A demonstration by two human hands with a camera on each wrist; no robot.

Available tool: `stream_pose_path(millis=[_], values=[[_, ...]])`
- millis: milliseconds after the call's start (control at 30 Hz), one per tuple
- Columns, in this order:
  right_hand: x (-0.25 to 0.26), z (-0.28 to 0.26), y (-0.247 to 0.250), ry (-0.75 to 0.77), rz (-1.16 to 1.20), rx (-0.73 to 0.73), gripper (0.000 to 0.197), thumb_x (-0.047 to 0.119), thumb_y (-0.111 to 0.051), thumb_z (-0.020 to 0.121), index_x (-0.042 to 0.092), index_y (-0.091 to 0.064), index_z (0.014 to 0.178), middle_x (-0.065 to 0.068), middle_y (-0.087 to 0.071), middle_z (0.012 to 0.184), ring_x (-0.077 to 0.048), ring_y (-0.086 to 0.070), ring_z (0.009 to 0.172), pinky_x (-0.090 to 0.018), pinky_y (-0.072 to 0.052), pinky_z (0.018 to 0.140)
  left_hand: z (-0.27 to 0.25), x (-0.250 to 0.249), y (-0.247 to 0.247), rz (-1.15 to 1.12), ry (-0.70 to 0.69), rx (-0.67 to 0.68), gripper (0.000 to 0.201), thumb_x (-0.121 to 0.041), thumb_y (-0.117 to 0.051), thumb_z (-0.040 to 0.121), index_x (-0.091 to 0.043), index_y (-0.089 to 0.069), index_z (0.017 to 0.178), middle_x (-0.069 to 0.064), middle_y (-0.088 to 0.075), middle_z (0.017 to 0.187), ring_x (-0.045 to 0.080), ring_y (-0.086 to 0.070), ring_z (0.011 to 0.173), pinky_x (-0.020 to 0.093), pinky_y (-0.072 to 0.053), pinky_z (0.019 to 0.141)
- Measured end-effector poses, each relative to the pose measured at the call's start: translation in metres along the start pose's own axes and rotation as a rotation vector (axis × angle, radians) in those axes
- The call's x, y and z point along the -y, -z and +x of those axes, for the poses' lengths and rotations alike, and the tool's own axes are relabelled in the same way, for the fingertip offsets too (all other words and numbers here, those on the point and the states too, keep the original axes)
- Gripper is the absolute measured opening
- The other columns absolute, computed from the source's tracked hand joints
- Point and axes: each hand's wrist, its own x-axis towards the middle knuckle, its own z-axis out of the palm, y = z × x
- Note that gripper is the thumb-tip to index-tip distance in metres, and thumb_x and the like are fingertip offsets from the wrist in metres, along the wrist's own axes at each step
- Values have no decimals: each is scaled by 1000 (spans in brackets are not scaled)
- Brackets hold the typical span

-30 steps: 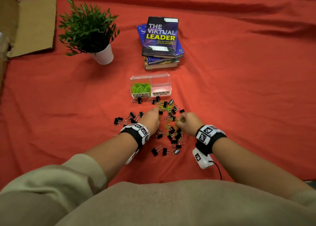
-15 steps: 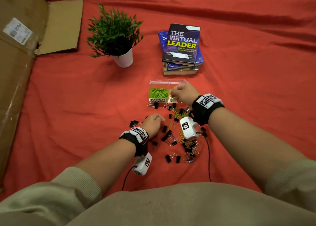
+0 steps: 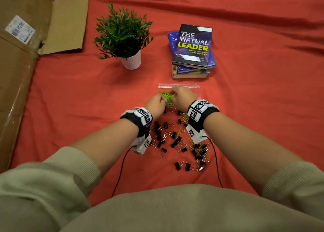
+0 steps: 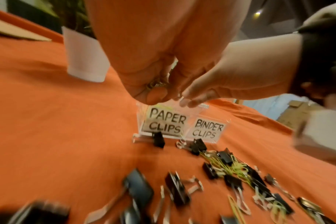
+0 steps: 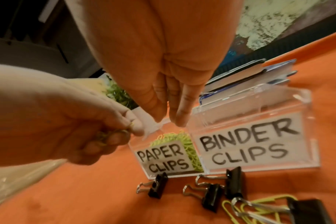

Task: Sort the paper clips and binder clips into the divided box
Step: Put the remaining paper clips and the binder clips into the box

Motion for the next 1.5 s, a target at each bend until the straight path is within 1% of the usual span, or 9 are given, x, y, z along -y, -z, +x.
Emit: stream_pose_path(millis=[167, 300, 467, 633, 767, 1033, 1300, 1400, 1500], values=[[-23, -44, 15, -58, 139, -68, 24, 3, -51, 87, 8, -66, 105, -8, -68, 107, -20, -64, 96, -30, -53, 87, 29, -19, 8, 282, -155, 3, 27, -2, -42, 92, -5, -65, 105, 15, -63, 116, 29, -59, 106, 30, -44, 87], [-43, -76, -4, -44, 47, 73, 22, 5, -51, 89, 13, -67, 102, -3, -65, 105, -14, -63, 85, -26, -56, 79, 32, -22, 1, 471, -211, 96, 31, -2, -45, 90, -11, -62, 114, 12, -58, 123, 29, -56, 112, 37, -45, 99], [-62, -90, -42, 59, -112, 148, 24, 10, -52, 90, 11, -67, 110, -7, -56, 107, -22, -56, 101, -31, -50, 88, -8, -19, -19, 597, -410, -166, 25, -16, -51, 87, -14, -60, 111, 6, -55, 116, 28, -43, 116, 38, -39, 96], [-82, -93, -43, -48, -107, 40, 32, 9, -52, 86, 15, -63, 116, -6, -55, 110, -23, -54, 104, -39, -51, 89, -39, -2, -61, 678, -299, -4, 27, -30, -51, 88, -12, -61, 107, 7, -58, 114, 27, -45, 114, 38, -39, 99], [-94, -100, -37, -95, -100, -21, 21, 10, -52, 87, 14, -66, 103, -4, -59, 107, -21, -57, 99, -37, -52, 87, -47, 10, -83, 751, -228, 66, 40, -38, -53, 90, -9, -59, 116, 11, -57, 119, 30, -43, 118, 41, -39, 98], [-91, -118, -44, -68, -276, 48, 26, 14, -54, 88, 9, -59, 114, -9, -52, 115, -26, -48, 113, -40, -49, 88, -43, 11, -90, 725, -216, 95, 31, -27, -53, 88, -7, -61, 110, 12, -59, 117, 30, -44, 115, 40, -39, 97], [-97, -118, -45, -98, -203, 86, 16, 18, -54, 91, 7, -60, 100, -10, -57, 109, -25, -48, 109, -37, -45, 94, -47, 13, -86, 567, -237, 159, 19, -21, -54, 85, -8, -56, 99, 9, -57, 104, 29, -49, 103, 37, -39, 94], [-102, -117, -34, -244, 94, 59, 7, 13, -56, 89, 10, -62, 93, -7, -64, 89, -22, -59, 83, -33, -51, 76, -52, 7, -81, 300, -224, 184, 7, -11, -53, 84, -13, -49, 90, 6, -56, 87, 27, -54, 81, 31, -41, 70], [-113, -122, -23, -314, 368, 2, 16, 7, -52, 91, 17, -60, 101, 4, -58, 75, -14, -52, 60, -25, -45, 53, -56, -3, -81, 190, -234, 239, 16, -9, -51, 85, -16, -49, 98, 3, -59, 82, 24, -57, 73, 34, -48, 68]])
